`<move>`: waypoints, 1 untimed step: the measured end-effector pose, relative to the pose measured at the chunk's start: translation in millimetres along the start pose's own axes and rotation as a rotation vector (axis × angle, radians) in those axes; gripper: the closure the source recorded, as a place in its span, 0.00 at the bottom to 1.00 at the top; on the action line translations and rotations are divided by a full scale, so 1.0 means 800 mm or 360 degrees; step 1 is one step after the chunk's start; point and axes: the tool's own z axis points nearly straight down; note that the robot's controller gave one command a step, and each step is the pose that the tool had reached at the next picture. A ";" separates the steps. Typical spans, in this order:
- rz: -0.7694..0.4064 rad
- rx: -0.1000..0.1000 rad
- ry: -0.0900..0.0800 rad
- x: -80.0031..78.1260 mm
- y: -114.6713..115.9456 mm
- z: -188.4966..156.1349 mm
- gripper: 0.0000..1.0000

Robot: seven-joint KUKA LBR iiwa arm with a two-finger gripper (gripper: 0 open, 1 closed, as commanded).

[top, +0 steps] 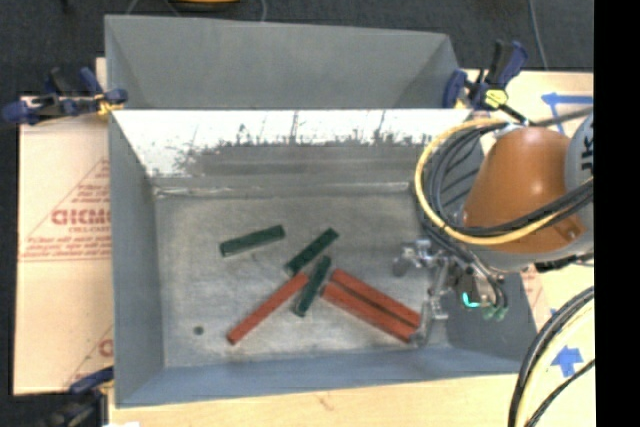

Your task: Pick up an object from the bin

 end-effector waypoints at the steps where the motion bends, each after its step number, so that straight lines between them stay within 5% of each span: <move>1: 0.0221 -0.0002 -0.0026 -0.007 0.046 0.100 0.00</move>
Offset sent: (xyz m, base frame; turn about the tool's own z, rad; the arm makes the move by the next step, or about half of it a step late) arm 0.0027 0.0363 -0.0798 0.1403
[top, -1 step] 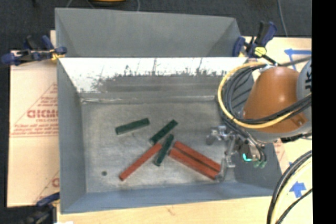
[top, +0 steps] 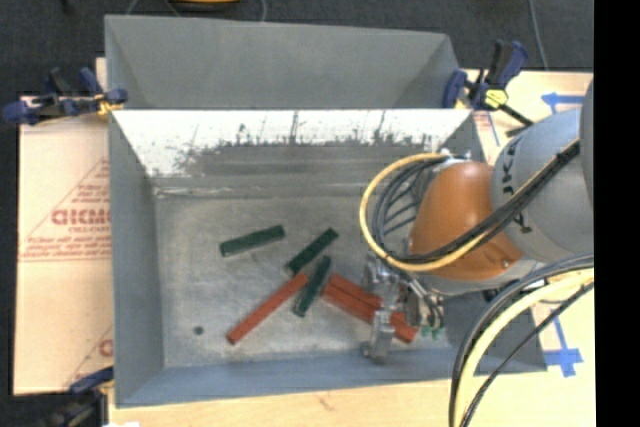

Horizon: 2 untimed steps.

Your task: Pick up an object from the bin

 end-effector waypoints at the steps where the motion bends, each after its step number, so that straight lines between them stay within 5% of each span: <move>1: 0.0270 0.0000 0.0011 0.004 0.033 -0.039 0.00; 2: 0.0564 0.0004 0.0018 0.014 0.027 -0.039 0.00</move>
Offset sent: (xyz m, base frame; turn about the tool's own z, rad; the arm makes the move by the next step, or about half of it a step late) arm -0.0012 0.0261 0.0302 0.1729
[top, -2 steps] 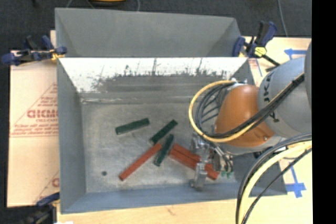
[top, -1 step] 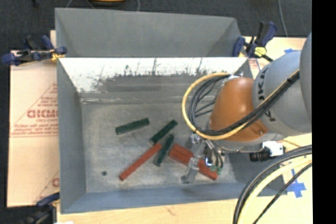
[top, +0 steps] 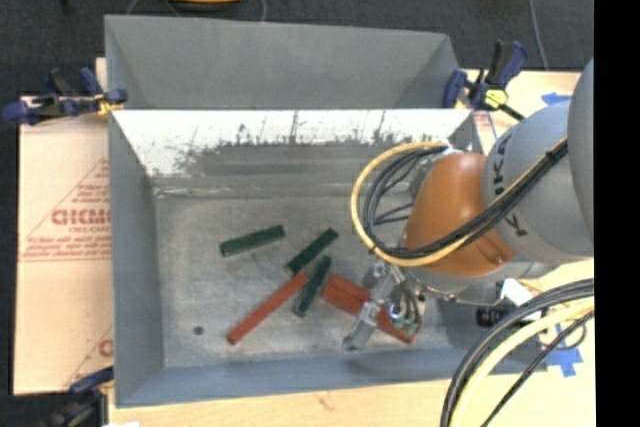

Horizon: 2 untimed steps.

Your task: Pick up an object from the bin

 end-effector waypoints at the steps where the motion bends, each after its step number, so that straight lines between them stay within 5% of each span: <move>1: 0.0470 -0.0003 -0.0006 0.000 0.012 0.038 0.00; 2: 0.0459 -0.0003 -0.0011 -0.002 0.012 0.037 0.00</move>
Offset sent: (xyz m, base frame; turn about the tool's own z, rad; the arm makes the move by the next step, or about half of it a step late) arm 0.0031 0.0096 -0.0311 0.2980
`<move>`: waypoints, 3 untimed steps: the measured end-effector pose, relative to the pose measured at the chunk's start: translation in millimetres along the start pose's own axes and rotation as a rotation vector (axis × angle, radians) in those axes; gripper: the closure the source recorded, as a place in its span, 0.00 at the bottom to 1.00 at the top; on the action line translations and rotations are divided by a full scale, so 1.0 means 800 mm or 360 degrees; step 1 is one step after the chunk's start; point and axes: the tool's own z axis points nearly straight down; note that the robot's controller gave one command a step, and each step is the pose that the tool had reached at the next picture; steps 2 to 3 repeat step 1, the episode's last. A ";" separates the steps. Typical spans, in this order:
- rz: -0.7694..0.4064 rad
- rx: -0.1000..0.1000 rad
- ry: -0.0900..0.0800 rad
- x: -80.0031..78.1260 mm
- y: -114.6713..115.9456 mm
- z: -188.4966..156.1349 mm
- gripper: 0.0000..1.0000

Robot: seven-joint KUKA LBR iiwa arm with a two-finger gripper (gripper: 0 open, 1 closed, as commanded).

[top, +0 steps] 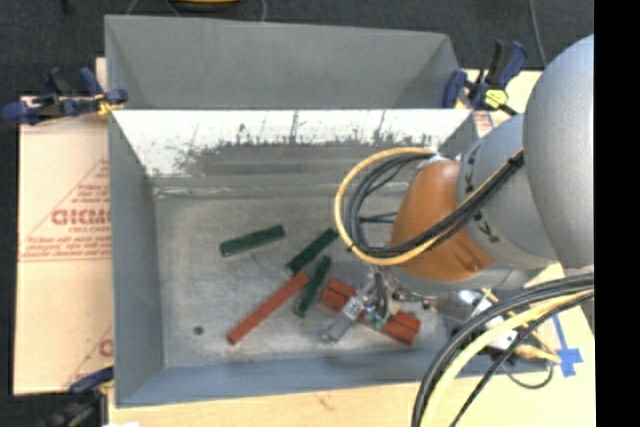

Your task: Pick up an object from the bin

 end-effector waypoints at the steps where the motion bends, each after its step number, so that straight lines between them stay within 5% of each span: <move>1: -0.0006 0.0000 0.0001 -0.001 0.000 -0.002 1.00; 3: -0.0006 0.0000 0.0001 -0.001 0.000 -0.002 1.00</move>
Offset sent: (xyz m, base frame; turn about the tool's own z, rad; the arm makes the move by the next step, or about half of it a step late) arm 0.0000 0.0000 0.0000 0.0000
